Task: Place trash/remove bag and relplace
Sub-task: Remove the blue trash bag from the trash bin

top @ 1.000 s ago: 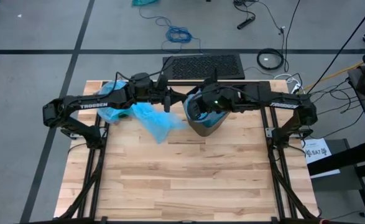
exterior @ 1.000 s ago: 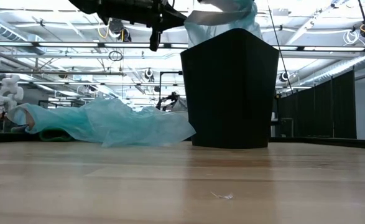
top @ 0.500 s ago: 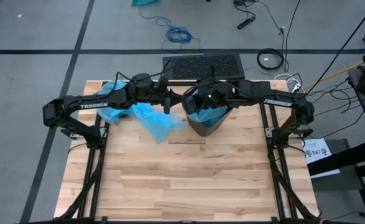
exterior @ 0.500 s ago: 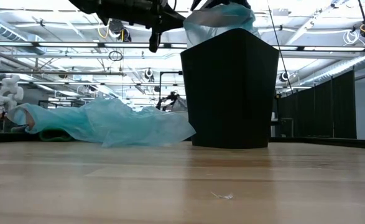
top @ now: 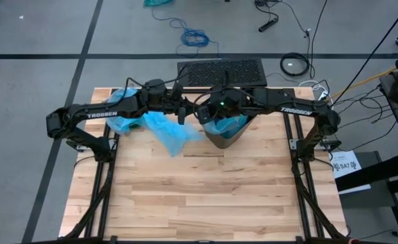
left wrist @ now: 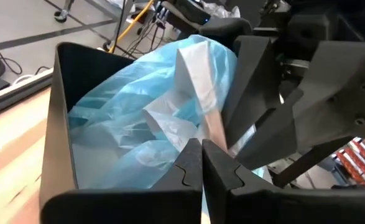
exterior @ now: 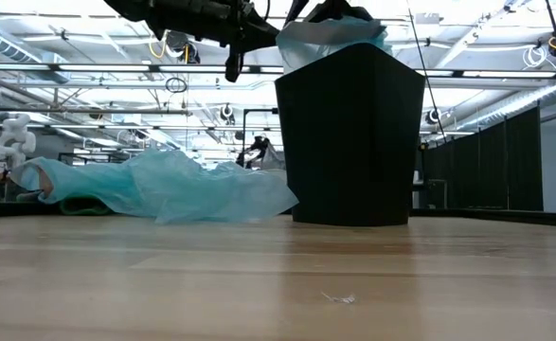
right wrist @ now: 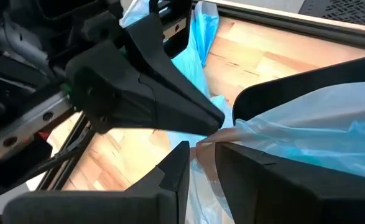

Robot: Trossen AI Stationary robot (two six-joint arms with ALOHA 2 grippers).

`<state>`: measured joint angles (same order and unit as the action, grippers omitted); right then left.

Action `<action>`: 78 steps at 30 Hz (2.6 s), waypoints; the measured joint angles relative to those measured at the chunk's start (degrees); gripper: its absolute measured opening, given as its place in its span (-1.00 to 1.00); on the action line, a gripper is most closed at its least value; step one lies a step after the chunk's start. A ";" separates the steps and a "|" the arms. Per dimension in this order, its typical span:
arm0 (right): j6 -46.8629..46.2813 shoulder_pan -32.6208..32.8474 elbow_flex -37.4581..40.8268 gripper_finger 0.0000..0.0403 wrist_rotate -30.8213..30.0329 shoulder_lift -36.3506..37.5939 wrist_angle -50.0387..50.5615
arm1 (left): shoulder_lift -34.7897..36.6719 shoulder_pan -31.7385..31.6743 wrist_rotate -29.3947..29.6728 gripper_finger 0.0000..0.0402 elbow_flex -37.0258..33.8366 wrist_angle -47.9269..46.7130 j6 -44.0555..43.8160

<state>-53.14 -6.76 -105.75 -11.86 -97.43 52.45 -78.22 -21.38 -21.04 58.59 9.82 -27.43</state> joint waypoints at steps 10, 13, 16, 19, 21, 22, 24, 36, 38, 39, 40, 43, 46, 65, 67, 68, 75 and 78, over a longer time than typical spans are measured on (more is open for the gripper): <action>-1.73 -0.44 0.00 -0.65 2.97 -1.64 -1.27 | 1.65 -3.19 -0.09 -1.00 0.09 -9.47 1.23; -1.71 -0.44 0.00 -0.65 2.99 -1.62 -1.33 | 1.66 -3.39 -1.47 -1.00 0.09 -14.93 1.38; -1.69 -0.63 0.00 -0.65 3.00 -1.60 -1.46 | 1.66 -2.41 -4.05 -1.00 0.09 -18.56 1.92; -1.69 -0.75 0.00 -0.65 2.99 -1.49 -1.71 | 1.66 -0.02 -4.14 -1.00 0.07 -17.55 3.78; -1.71 -0.79 0.00 -0.65 2.99 -1.49 -1.70 | 1.66 1.08 -2.88 -1.00 0.07 -15.83 3.87; -1.71 -0.79 0.00 -0.65 2.99 -1.49 -1.71 | 1.66 1.43 -1.89 -1.00 0.07 -15.23 3.92; -1.94 -0.79 0.00 -0.65 2.99 -1.49 -1.73 | 1.66 1.86 0.52 -1.00 0.07 -14.69 3.92; -3.23 -0.90 0.00 -0.65 3.19 -2.67 -3.01 | 1.60 3.15 6.67 -1.00 0.07 -9.92 4.23; -3.45 -0.93 0.00 -0.65 3.84 -3.00 -3.79 | 1.60 3.79 6.72 -1.00 0.07 -9.84 4.35; -3.50 -1.04 0.00 -0.65 4.50 -3.10 -3.69 | 1.60 4.01 6.67 -1.00 -0.01 -9.94 4.33; -3.50 -1.05 -0.04 -0.65 4.73 -3.37 -3.74 | 1.60 4.19 6.69 -1.00 -0.02 -9.94 4.34; -4.35 -1.13 -0.04 -0.65 4.77 -3.54 -3.26 | 1.55 4.36 6.69 -1.00 -0.07 -10.14 4.34; -4.51 -1.08 -0.04 -0.65 4.83 -3.54 -2.70 | 1.55 4.54 6.69 -1.00 -0.09 -10.44 4.36; -3.57 -1.16 -0.04 -0.77 4.83 -3.74 1.20 | 1.55 4.50 6.40 -1.00 -0.04 -10.03 4.36; -3.06 -1.16 -0.04 -0.87 4.85 -3.85 1.05 | 1.55 4.52 6.43 -1.00 -0.04 -9.86 4.36; -2.73 -1.19 -0.04 -0.92 4.83 -3.88 0.90 | 1.55 4.52 6.50 -1.00 -0.04 -9.85 4.36; -0.47 -1.36 -0.04 -1.00 4.74 -4.64 1.11 | 1.55 4.43 6.73 -1.00 -0.04 -10.09 5.51; -0.16 -1.36 0.03 -1.00 4.28 -3.97 1.14 | 1.55 4.13 6.56 -1.00 0.00 -10.01 5.52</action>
<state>-53.30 -8.12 -105.72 -7.58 -101.40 53.59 -76.66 -17.25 -14.48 58.59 -0.19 -21.91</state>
